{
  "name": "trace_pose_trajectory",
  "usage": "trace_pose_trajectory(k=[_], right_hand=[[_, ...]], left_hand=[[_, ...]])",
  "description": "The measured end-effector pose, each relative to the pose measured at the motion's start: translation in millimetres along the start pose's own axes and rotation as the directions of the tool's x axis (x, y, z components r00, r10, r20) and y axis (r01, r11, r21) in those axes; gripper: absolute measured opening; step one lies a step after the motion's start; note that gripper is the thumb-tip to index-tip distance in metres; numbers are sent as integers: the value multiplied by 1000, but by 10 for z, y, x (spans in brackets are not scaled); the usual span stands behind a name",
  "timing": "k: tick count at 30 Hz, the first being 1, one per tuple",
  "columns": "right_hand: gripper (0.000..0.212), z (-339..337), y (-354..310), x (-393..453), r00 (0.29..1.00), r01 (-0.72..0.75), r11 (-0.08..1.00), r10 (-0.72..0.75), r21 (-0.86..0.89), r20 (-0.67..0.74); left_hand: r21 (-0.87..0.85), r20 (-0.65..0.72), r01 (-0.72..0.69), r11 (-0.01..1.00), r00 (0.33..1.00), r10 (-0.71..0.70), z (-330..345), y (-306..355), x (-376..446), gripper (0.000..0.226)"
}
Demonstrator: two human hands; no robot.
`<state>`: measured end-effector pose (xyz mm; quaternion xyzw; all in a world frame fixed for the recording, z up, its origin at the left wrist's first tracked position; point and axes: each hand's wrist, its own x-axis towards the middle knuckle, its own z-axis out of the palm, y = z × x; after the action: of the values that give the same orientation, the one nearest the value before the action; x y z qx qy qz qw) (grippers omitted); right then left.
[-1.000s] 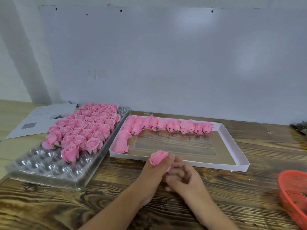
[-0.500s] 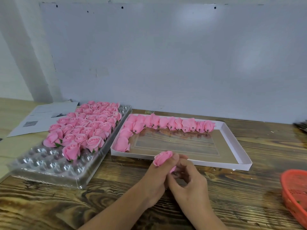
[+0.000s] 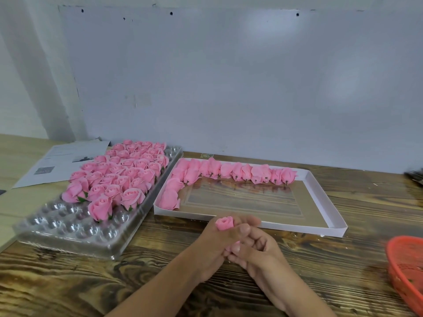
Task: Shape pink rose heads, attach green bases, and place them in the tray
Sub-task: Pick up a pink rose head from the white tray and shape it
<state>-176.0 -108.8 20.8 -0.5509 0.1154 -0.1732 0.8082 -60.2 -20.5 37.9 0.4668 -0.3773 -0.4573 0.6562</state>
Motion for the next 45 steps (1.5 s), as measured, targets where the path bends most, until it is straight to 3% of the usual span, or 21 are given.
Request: trace_pose_trajectory(k=[2,4,6,8,10,13,16,23,26,32,35,42,45], right_hand=[[50,-26,7,1,997,-70,989,66,133,37],[47,-18,21,3,998,-59,989,56,133,31],[35,14,41,13,997,46,997,-50,-61,-54],[31,56,60,33,970,140,939,-194,-315,-148],[35,81,69,48,949,164,907,-253,-388,-190],[33,55,66,44,967,123,948,-181,-294,-179],[29,28,31,34,997,10,997,-16,-74,-78],[42,-31,-29,33,974,-217,944,194,247,115],[41,-27,-26,37,973,-225,947,205,230,107],[30,52,46,56,984,-9,994,-10,-106,-178],[34,53,34,61,987,-10,1000,10,2,-158],[29,-8,-32,69,983,-176,946,183,273,1],[42,-55,-50,78,981,-189,916,195,354,18]], left_hand=[[37,-4,-14,999,1000,14,-10,0,1,28],[59,-75,0,998,997,4,-12,-16,18,37],[66,-165,19,998,986,-8,-5,-48,46,40],[60,-238,15,998,971,-1,21,-67,77,36],[75,-261,0,997,965,19,60,-66,78,37],[113,-237,-28,993,970,54,89,-59,42,45],[120,-173,-28,992,984,49,77,-39,8,39],[54,-26,-3,999,1000,5,10,-15,-11,41],[72,-59,14,997,998,-10,-4,-35,-7,36],[24,-265,49,999,964,-41,53,-63,47,40],[69,-272,27,997,962,-7,71,-88,54,44],[146,-90,-80,986,992,93,59,-6,0,44],[149,-43,-126,981,990,134,10,-2,8,18]])
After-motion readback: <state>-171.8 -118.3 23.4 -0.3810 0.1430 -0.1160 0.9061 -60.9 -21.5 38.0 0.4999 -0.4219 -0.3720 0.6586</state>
